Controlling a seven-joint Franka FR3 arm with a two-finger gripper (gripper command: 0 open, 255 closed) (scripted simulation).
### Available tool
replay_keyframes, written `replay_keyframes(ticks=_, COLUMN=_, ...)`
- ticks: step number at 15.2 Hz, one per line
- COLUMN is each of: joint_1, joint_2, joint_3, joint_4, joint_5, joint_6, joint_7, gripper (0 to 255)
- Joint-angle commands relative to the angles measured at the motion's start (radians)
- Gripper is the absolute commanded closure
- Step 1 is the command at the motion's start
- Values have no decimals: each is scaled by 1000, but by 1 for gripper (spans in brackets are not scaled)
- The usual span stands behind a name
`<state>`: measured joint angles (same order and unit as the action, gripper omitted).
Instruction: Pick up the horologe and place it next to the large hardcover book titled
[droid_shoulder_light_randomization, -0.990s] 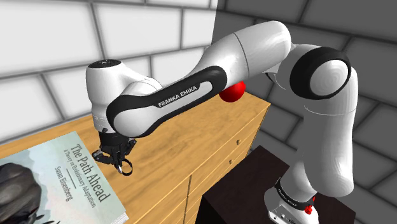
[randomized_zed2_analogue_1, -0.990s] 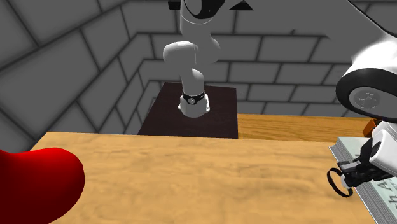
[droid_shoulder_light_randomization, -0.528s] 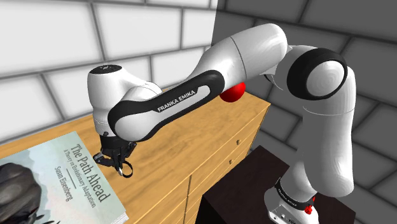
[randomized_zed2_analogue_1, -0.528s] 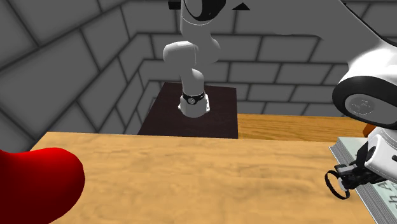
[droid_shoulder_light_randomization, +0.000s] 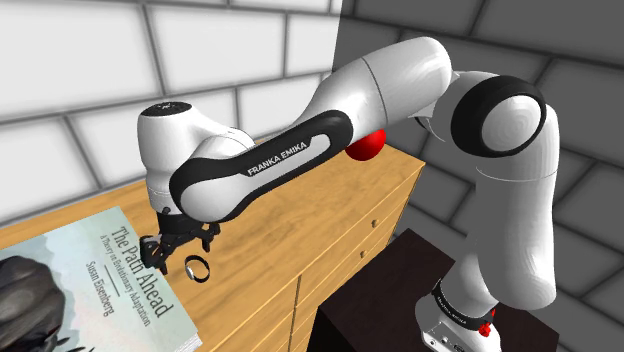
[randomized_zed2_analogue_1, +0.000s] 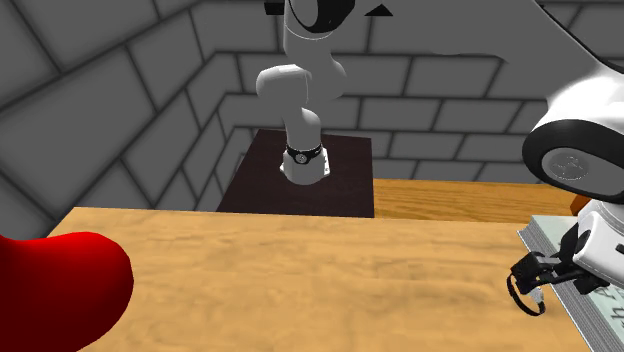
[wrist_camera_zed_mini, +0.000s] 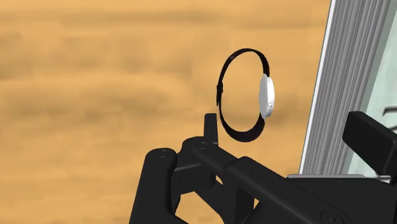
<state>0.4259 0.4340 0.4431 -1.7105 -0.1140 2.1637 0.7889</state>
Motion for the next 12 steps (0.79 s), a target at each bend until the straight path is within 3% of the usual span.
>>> replay_keyframes(ticks=1, joint_1=-4, joint_2=-16, joint_3=4, joint_4=12, joint_5=8, joint_6=-26, joint_7=-5, gripper=0)
replay_keyframes(ticks=4, joint_1=-15, joint_2=-56, joint_3=12, joint_4=52, joint_5=27, joint_6=-103, joint_7=-17, gripper=0)
replay_keyframes(ticks=12, joint_1=-15, joint_2=-56, joint_3=12, joint_4=52, joint_5=28, joint_6=-103, joint_7=-17, gripper=0)
